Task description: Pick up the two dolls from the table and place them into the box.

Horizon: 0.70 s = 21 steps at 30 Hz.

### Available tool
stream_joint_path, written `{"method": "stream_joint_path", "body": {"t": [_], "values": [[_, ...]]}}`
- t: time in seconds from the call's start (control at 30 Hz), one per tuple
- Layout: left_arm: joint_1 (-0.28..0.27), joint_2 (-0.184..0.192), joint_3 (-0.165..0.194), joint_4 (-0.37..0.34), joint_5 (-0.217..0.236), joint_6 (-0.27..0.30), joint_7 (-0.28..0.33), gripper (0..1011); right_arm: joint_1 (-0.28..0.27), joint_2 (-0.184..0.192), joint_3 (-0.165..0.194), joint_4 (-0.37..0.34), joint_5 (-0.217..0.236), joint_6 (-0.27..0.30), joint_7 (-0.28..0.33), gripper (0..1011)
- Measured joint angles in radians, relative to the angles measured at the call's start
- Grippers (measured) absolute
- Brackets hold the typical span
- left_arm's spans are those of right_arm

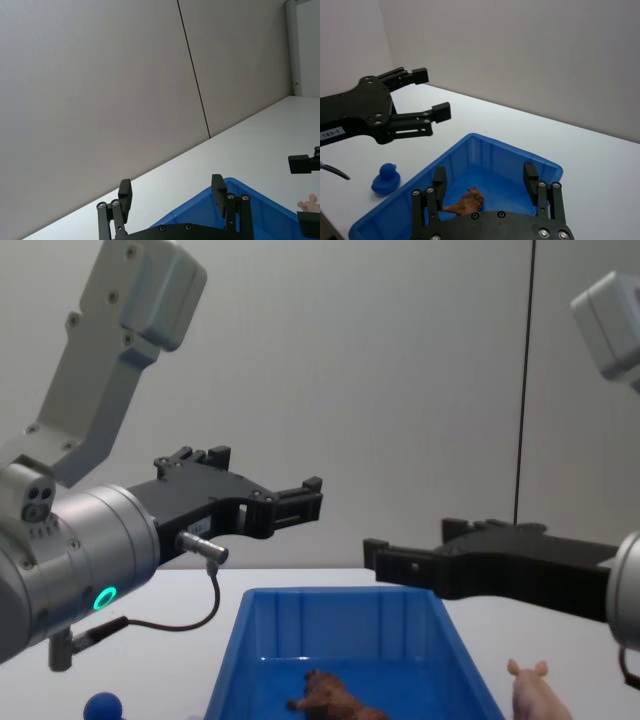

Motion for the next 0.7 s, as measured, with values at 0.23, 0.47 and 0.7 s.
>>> {"method": "stream_joint_path", "body": {"t": [0.23, 0.47, 0.7], "values": [[0.000, 0.000, 0.000, 0.000, 0.000, 0.000, 0.000, 1002, -0.024, 0.017, 0.007, -0.030, -0.009, 0.022, -0.062, 1001], [0.000, 0.000, 0.000, 0.000, 0.000, 0.000, 0.000, 1002, -0.059, 0.042, 0.021, -0.071, -0.015, 0.047, -0.135, 1001], [0.000, 0.000, 0.000, 0.000, 0.000, 0.000, 0.000, 1002, -0.106, 0.076, 0.040, -0.112, -0.016, 0.075, -0.217, 1001]]}}
